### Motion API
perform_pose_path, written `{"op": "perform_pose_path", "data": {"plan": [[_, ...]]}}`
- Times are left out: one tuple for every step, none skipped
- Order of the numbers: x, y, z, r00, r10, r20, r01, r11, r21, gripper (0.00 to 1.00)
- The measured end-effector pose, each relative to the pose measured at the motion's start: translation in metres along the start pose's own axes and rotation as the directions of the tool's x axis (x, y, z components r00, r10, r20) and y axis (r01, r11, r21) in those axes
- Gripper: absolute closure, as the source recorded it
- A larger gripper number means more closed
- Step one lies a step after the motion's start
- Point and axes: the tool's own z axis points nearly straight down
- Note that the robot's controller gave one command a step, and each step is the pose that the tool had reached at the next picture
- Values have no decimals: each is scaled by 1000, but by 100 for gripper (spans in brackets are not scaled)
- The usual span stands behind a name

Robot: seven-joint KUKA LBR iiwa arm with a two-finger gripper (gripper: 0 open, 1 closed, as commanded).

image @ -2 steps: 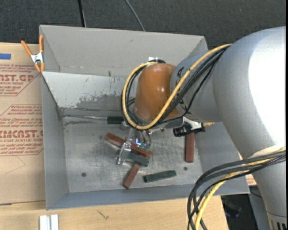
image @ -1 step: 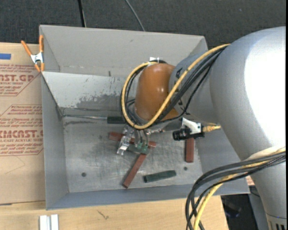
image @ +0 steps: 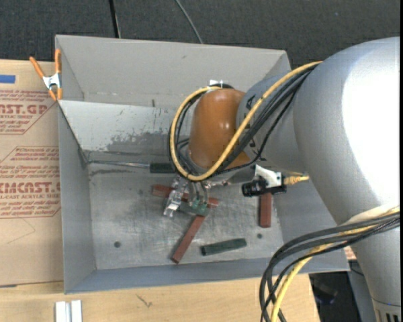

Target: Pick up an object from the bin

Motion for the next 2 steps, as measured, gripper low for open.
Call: {"op": "perform_pose_path", "data": {"plan": [[2, -1, -14, 1000, 0, 0, 0, 1000, 4, 100], [0, 0, -35, 1000, 0, 5, 0, 1000, 3, 100]]}}
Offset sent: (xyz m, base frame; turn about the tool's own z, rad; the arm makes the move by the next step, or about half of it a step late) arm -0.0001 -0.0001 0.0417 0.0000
